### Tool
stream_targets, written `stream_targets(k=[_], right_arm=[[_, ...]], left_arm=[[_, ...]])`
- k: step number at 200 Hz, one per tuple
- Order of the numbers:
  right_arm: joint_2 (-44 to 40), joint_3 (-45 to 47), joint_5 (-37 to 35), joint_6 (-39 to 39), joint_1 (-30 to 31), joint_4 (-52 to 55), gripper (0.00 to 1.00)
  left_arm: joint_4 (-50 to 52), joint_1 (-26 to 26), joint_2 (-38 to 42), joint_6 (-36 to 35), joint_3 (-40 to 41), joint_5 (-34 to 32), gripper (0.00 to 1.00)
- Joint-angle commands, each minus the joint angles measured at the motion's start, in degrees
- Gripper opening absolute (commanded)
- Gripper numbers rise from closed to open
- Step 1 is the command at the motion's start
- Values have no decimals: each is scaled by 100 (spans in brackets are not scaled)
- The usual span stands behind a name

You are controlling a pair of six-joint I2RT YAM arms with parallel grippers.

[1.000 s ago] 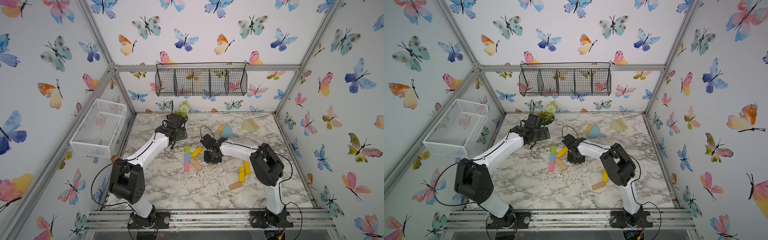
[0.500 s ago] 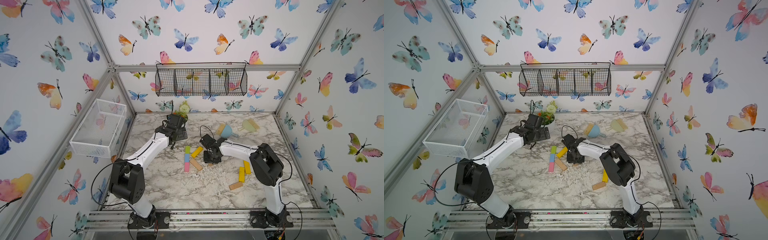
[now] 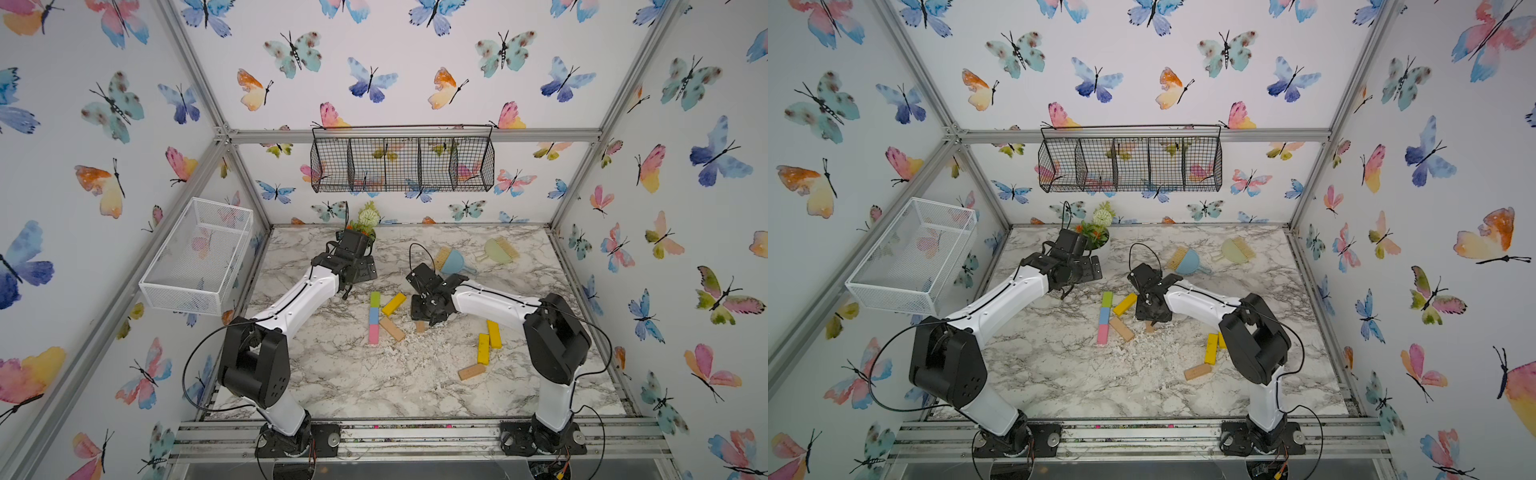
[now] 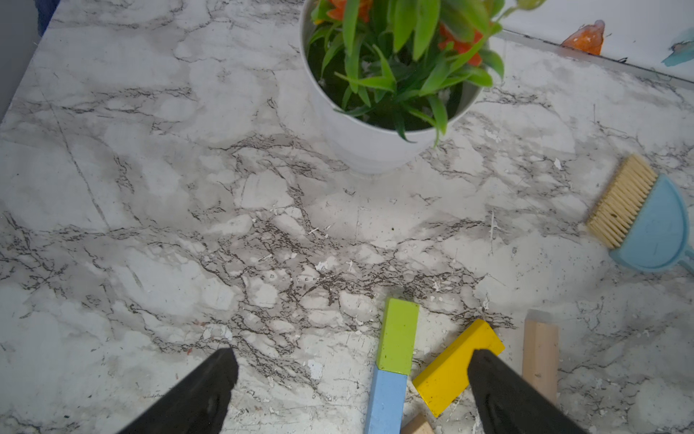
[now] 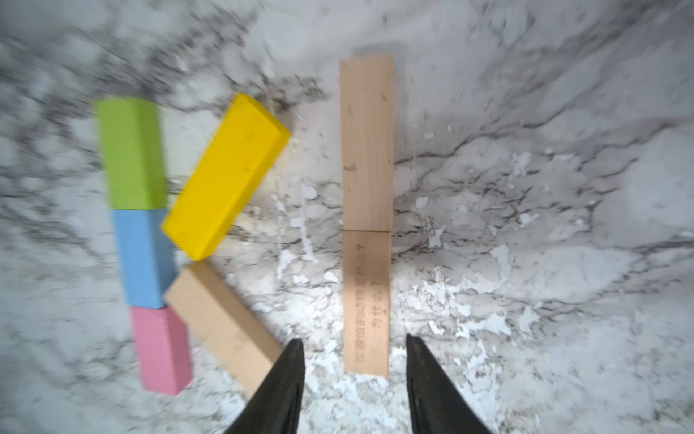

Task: Assemble the letter k with building blocks
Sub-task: Assemble the building block at the center of the board, then pick up the building block from the center of the board.

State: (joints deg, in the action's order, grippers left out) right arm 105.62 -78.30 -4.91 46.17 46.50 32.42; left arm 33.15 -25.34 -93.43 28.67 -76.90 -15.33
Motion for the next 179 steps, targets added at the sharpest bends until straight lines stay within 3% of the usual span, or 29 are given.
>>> stream_targets(k=[1, 22, 41, 78, 104, 127, 145, 179], right_arm=[[-834, 295, -392, -271, -9, -721, 47], [-1520, 816, -889, -262, -171, -828, 49], [-2207, 1341, -1169, -33, -686, -665, 49], [-3470, 2398, -470, -109, -2360, -759, 50], [-3808, 2572, -236, -451, -3129, -463, 50], [-3911, 2607, 4, -680, -3620, -277, 50], [-3950, 2678, 291, -830, -3947, -289, 50], [-3936, 2819, 734, -1072, -4511, -280, 51]], left_arm=[[-102, -386, 125, -308, 11, -135, 99], [-158, -873, 8, -544, -7, -215, 99], [-232, -1381, -167, -760, -43, -276, 99], [-602, -2360, -450, -1326, -70, -329, 98], [-905, -2840, -667, -1727, -105, 255, 95], [-1023, -3140, -958, -2065, -235, 1116, 87], [-997, -3339, -1266, -2417, -408, 1774, 86], [-711, -3820, -1764, -2966, -754, 2009, 85]])
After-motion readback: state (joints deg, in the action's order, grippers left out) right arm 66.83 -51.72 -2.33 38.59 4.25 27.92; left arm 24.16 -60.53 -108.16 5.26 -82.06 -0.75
